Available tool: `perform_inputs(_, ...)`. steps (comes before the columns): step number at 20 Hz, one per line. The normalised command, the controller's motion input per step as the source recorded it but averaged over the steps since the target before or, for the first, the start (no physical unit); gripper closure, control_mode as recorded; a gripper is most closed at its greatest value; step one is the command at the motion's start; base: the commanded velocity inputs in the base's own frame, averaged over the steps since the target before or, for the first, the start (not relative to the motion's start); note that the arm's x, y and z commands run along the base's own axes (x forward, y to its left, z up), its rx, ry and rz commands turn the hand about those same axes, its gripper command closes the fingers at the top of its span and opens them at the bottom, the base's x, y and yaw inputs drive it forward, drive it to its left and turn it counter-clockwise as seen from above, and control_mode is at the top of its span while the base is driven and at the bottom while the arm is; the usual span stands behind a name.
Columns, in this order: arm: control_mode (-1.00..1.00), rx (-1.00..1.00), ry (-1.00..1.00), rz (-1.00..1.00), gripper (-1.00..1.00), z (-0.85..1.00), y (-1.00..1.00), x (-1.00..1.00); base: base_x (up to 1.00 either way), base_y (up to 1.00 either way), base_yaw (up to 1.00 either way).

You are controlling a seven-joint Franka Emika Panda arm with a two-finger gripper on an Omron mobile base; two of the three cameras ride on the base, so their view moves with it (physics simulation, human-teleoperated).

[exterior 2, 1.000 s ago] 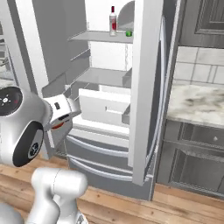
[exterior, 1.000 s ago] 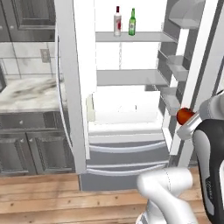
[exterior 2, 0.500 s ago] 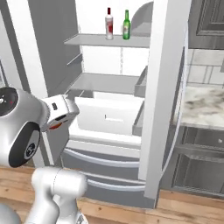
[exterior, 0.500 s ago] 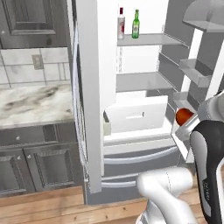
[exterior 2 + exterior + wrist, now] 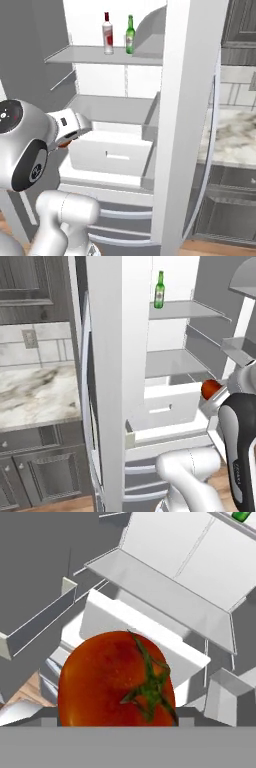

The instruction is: Place the beer and liquor on the top shelf of the fridge to keep them out of children's reach, and place the tomato on lower shelves for easy access.

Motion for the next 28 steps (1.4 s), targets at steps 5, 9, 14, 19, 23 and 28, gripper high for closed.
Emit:
perform_inputs(5,1.00,0.00,0.00,0.00,1.00,0.00,0.00,0.00,0.70,0.00,-0.06)
perform_inputs(9,1.00,0.00,0.00,0.00,1.00,0.00,0.00,0.00,0.67,0.00,-0.03)
perform_inputs(14,-1.00,0.00,0.00,0.00,1.00,-0.08,-0.08,0.46,0.13,0.00,0.00)
perform_inputs(19,-1.00,0.00,0.00,0.00,1.00,-0.28,-0.17,0.61,0.00,0.00,0.00)
perform_inputs(23,-1.00,0.00,0.00,0.00,1.00,-0.38,-0.12,0.67,0.00,0.00,0.00)
perform_inputs(28,-1.00,0.00,0.00,-0.01,1.00,-0.33,-0.01,0.65,0.00,0.00,0.00)
